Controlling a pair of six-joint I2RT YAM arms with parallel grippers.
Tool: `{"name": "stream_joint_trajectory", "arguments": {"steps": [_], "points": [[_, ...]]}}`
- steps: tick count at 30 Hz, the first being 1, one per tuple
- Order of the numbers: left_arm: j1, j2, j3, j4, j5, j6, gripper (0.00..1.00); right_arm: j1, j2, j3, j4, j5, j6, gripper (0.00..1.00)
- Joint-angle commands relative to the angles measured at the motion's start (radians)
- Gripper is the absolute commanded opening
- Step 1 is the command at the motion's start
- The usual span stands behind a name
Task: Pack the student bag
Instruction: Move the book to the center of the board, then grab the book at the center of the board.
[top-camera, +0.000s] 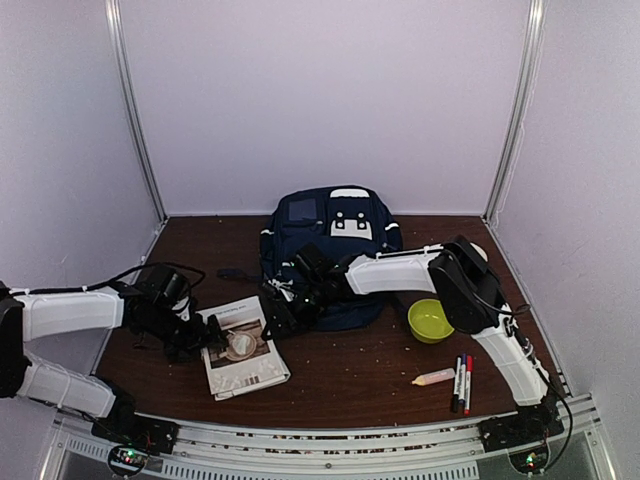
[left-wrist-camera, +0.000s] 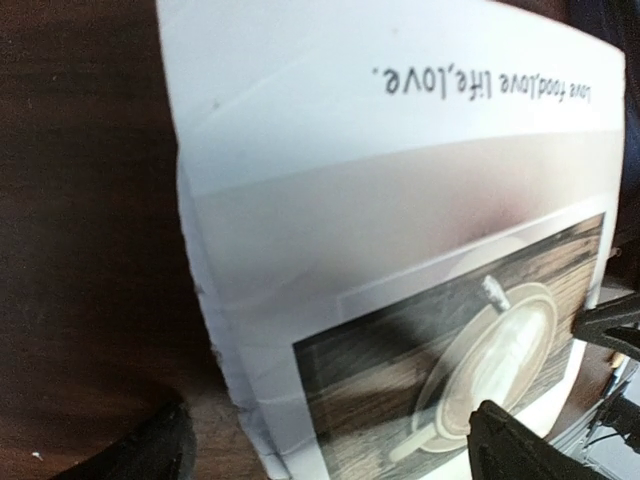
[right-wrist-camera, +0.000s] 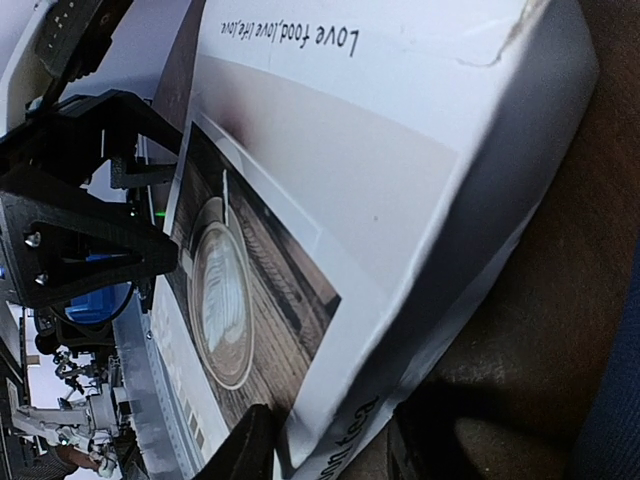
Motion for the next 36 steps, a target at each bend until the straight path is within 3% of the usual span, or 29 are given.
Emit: {"name": "stream_joint_trajectory", "arguments": {"steps": [1,7,15,26,36], "points": [[0.001,-0.015,-0.05,0.126,0.008,-0.064,0.98,-0.051,0.021,-0.039,-0.032,0.108,0.019,0.37],[0.0,0.019,-0.069,0.238,0.058,-0.095,0.98,-0.052,0.033,-0.023,-0.081,0.158,-0.013,0.33],[-0.001,-0.006,-0.059,0.202,0.061,-0.103,0.97,-0.078,0.025,-0.049,-0.119,0.219,-0.037,0.3],[-0.001,-0.1,-0.126,0.24,0.067,-0.149,0.96,-0.092,0.006,-0.083,-0.094,0.222,-0.018,0.15],[-0.067,0.051,-0.117,0.442,0.111,-0.213,0.93,-0.114,0.0,-0.124,-0.064,0.204,-0.006,0.12]]}}
